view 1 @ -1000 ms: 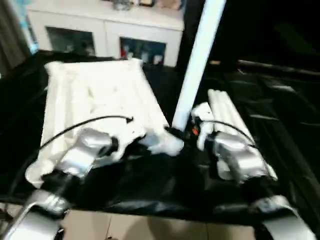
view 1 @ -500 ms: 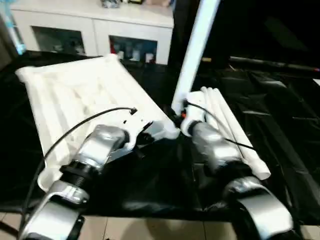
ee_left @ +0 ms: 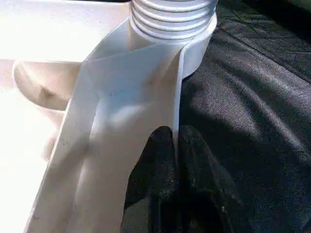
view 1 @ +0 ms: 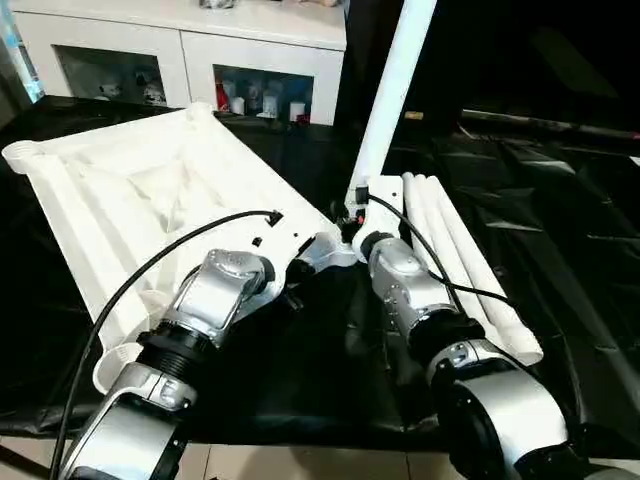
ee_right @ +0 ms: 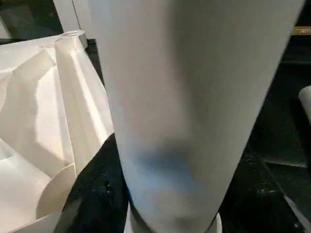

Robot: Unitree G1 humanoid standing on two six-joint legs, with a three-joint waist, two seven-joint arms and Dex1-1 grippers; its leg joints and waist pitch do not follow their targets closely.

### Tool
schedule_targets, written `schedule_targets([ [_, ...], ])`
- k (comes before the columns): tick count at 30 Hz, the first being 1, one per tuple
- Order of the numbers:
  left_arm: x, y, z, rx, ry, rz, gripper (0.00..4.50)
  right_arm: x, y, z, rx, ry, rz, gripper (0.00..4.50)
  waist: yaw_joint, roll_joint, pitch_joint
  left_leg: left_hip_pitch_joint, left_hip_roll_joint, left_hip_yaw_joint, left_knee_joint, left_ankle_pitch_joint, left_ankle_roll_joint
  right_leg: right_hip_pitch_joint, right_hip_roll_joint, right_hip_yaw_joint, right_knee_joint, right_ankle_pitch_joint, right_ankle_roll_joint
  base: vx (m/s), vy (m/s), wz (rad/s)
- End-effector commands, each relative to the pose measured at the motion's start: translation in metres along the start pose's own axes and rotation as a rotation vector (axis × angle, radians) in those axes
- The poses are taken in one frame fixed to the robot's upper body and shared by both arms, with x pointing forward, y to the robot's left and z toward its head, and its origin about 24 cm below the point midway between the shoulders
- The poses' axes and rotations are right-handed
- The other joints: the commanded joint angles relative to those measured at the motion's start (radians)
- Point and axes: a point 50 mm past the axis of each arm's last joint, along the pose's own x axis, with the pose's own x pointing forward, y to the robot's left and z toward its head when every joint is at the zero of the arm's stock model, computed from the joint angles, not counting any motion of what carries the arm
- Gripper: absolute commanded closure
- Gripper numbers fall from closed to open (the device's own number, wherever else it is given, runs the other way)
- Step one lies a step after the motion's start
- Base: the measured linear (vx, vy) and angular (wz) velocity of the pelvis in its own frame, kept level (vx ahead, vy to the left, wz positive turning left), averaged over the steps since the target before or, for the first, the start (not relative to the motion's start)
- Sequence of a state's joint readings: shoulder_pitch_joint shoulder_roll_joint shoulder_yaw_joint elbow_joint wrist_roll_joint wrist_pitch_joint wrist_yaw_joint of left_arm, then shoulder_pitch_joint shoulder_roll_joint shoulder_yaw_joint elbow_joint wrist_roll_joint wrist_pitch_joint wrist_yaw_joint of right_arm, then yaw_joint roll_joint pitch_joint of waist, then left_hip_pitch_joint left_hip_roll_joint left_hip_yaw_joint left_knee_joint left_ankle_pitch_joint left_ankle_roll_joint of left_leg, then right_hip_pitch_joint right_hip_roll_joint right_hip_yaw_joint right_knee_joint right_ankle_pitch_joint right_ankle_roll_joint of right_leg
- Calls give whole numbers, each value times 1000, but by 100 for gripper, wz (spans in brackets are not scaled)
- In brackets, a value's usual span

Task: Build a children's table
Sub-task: Insert table leg to table base

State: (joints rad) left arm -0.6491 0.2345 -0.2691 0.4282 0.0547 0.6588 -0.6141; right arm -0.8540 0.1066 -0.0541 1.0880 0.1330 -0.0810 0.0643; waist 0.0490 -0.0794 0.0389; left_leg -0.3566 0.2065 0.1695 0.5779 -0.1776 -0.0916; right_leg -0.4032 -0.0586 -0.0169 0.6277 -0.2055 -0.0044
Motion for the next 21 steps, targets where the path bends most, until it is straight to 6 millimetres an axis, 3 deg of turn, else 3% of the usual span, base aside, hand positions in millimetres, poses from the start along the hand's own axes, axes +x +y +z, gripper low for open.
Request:
schedule_targets([
  [1,-10,12,16,23,-57,102,450,-16,1,-62,52,258,-9,260,3,20,-44,3,13,-4,-79,-336,-45,27,-57,28,-87,-258,-132,0,0,0],
  [5,-13,9,16,50,-84,26,450,-15,7,-61,27,271,79,260,-2,21,-44,0,13,-5,-80,-341,-42,28,-57,29,-88,-260,-133,0,0,0],
  [11,-27,5,4,163,-60,-176,450,-17,3,-56,-80,373,340,260,-18,22,-48,-11,15,-4,-78,-250,-15,45,-55,28,-75,-123,-180,0,0,0],
  [13,-33,5,2,174,-67,-221,450,-18,-4,-53,-92,401,402,260,-16,25,-47,-1,16,0,-75,-239,-11,39,-57,30,-77,-116,-196,0,0,0],
  [14,-37,6,-1,188,-58,-248,450,-20,-9,-52,-106,419,449,260,-15,23,-47,-2,17,0,-75,-239,-7,43,-57,30,-77,-120,-205,0,0,0],
  [18,-50,6,-8,241,-40,-348,450,-27,-21,-51,-167,480,582,260,-8,28,-46,6,21,2,-75,-224,-7,40,-57,30,-72,-77,-236,0,0,0],
  [21,-60,7,-14,264,-22,-410,450,-34,-29,-51,-203,526,685,260,-5,28,-43,10,24,3,-78,-254,-6,38,-58,30,-73,-98,-243,0,0,0],
])
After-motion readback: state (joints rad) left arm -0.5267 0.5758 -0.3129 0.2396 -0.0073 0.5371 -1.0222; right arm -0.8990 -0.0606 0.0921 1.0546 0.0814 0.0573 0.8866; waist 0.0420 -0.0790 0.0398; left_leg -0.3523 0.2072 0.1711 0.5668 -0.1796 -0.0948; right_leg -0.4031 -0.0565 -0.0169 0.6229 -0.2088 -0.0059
